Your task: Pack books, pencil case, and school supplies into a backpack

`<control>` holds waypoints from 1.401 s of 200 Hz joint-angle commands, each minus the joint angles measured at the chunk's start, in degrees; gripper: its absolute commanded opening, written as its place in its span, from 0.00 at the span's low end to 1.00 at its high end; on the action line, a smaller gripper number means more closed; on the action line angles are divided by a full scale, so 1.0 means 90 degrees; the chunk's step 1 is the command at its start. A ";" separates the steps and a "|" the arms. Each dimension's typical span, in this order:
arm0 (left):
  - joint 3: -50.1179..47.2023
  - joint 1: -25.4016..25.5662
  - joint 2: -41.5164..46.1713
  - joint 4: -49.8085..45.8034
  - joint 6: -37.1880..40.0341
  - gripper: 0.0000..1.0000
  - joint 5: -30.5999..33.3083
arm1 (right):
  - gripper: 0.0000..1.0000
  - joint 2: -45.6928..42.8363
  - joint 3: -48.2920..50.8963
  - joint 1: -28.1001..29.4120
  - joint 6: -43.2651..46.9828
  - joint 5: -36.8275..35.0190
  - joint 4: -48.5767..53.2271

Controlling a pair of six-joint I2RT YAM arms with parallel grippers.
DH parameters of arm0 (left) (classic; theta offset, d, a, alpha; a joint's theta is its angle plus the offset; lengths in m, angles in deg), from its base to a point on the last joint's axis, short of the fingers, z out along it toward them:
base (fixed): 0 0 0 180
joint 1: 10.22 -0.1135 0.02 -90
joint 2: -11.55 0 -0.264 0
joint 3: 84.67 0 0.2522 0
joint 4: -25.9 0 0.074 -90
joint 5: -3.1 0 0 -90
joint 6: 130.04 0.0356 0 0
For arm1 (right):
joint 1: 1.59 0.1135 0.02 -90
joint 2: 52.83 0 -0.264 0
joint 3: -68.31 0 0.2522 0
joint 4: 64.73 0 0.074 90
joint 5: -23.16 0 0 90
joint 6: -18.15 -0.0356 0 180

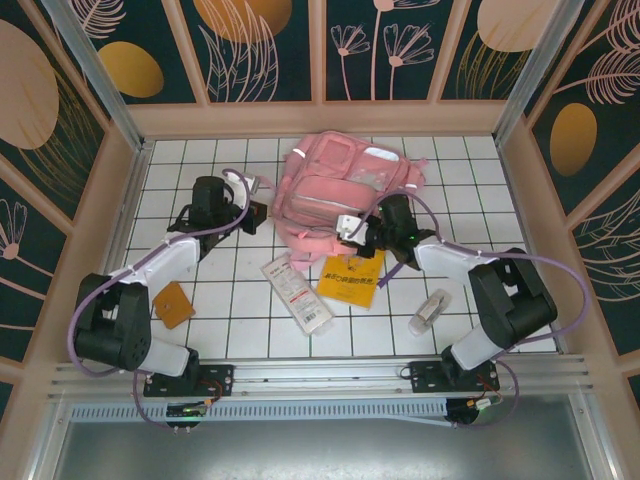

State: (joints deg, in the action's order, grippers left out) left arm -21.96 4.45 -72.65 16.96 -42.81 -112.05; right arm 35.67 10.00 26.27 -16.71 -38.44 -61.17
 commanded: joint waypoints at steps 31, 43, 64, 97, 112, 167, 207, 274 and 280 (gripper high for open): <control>0.0035 0.0491 -0.0479 -0.0023 0.0256 0.24 -0.2375 | 0.00 -0.0351 -0.0035 0.0143 -0.0585 0.0495 -0.0498; 0.0001 0.0717 -0.0409 0.0128 0.0211 0.47 -0.2583 | 0.00 -0.0354 -0.0027 0.0176 -0.0582 0.0601 -0.0637; -0.0070 0.0906 -0.0275 0.0189 0.0645 0.52 -0.2357 | 0.00 -0.0266 -0.0232 0.0195 -0.0314 0.0902 -0.0315; 0.0279 0.0937 -0.0516 -0.0720 0.2226 0.48 -0.1133 | 0.00 -0.0139 -0.0410 0.0249 0.0026 0.0969 0.0107; 0.0464 0.0955 -0.0746 -0.0948 0.2600 0.43 -0.0542 | 0.00 -0.0137 -0.0438 0.0264 0.0023 0.1014 0.0147; 0.0675 0.1044 -0.1025 -0.0783 0.3430 0.37 -0.0906 | 0.00 -0.0256 -0.0462 0.0352 0.0477 0.1006 0.0649; 0.0230 0.1065 -0.0891 -0.1038 0.5883 0.43 -0.2556 | 0.00 -0.0299 -0.0410 0.0352 0.0636 0.0946 0.0668; 0.0509 0.1123 -0.1054 -0.0541 0.5166 0.00 -0.1552 | 0.00 -0.0340 -0.0325 0.0459 0.0672 0.0903 0.0556; 0.0515 0.1120 -0.1047 -0.0496 0.5067 0.00 -0.1571 | 0.00 -0.0333 -0.0322 0.0460 0.0693 0.0874 0.0562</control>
State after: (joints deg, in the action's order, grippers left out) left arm -19.03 14.33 -81.33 10.27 3.44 -126.36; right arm 35.39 8.07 29.70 -12.10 -32.71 -53.69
